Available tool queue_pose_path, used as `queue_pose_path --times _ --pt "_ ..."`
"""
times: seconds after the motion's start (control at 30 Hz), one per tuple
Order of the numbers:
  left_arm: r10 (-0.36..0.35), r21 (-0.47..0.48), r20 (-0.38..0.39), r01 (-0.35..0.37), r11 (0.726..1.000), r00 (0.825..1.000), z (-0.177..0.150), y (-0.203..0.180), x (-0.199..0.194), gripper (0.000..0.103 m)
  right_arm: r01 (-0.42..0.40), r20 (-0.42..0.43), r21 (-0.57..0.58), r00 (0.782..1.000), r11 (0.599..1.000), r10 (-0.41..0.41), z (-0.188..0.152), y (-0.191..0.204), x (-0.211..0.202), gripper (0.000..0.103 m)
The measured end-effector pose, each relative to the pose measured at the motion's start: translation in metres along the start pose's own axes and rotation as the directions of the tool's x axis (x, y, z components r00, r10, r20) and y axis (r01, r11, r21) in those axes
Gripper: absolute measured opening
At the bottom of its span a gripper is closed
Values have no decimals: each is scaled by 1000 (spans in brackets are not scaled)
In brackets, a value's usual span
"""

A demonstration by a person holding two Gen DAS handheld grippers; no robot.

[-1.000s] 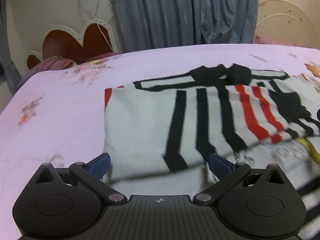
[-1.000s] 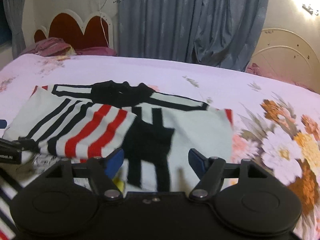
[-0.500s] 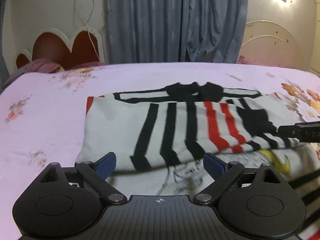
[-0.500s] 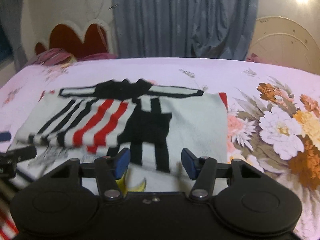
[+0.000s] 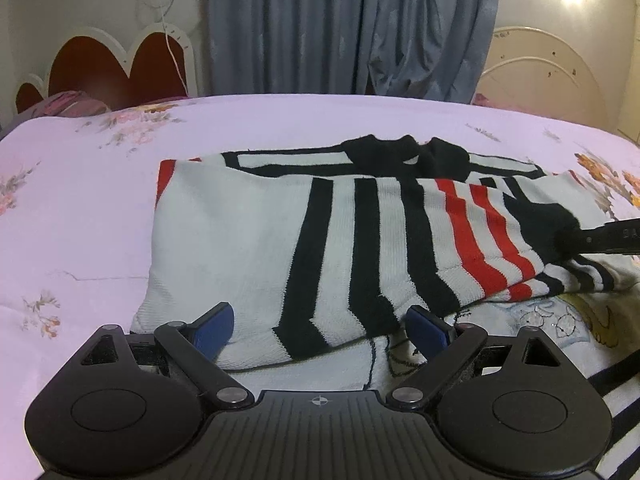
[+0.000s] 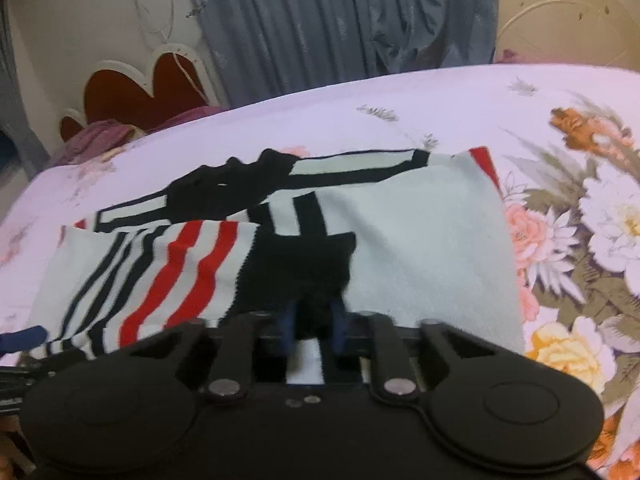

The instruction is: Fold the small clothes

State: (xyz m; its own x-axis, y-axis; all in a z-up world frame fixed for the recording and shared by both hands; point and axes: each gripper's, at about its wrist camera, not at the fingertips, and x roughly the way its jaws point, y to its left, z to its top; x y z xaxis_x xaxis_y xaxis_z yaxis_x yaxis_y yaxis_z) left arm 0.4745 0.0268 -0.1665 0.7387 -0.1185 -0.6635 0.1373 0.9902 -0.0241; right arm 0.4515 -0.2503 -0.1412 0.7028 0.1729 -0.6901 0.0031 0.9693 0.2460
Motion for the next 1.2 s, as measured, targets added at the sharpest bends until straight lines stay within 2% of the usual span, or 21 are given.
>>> queue_pose_path --times 0.1,0.17,0.3,0.4,0.47,0.57,0.6,0.63,0.67,0.7,0.77,1.0,1.2 --pt "-19 -21 29 19 1000 999 0 9 -9 92 -22 30 -14 999 1000 22 -1 5 -19 7" --pt "-39 -25 21 39 999 999 -2 15 -10 93 -32 47 -17 998 999 33 -6 5 -33 7" --pt "-48 14 -9 48 999 999 -6 17 -8 93 1 -20 -13 1000 1000 -1 -14 2 -18 7" --pt "-55 20 -46 56 998 997 -7 19 -4 93 11 -24 -40 1000 999 -12 -16 5 -12 7" --pt "-41 71 -66 46 996 997 -10 13 -1 93 21 -28 -53 999 998 -22 -17 5 -11 6" --pt "-2 121 -81 12 993 997 -9 3 -6 94 28 -38 -64 999 998 -31 -15 6 -17 17" --pt "10 124 -80 0 992 997 -10 1 -11 94 38 -33 -64 999 997 -40 -15 6 -23 31" --pt "24 125 -69 -15 992 997 -11 -1 -18 94 47 -14 -63 999 997 -48 -16 5 -33 52" --pt "30 124 -59 -22 992 998 -13 -2 -25 95 56 13 -65 998 996 -55 -18 4 -44 59" --pt "34 122 -50 -28 992 998 -15 -4 -33 95 56 32 -66 998 996 -54 -21 2 -56 61" --pt "49 120 -28 -46 992 998 -21 -8 -49 103 35 38 -51 999 998 -33 -28 -3 -75 59" --pt "87 110 14 -88 990 996 -50 -15 -105 103 -5 29 -60 1000 998 7 -71 -13 -135 58" --pt "66 37 29 -67 997 997 -93 2 -158 103 -45 15 -35 999 998 46 -115 -18 -179 59"
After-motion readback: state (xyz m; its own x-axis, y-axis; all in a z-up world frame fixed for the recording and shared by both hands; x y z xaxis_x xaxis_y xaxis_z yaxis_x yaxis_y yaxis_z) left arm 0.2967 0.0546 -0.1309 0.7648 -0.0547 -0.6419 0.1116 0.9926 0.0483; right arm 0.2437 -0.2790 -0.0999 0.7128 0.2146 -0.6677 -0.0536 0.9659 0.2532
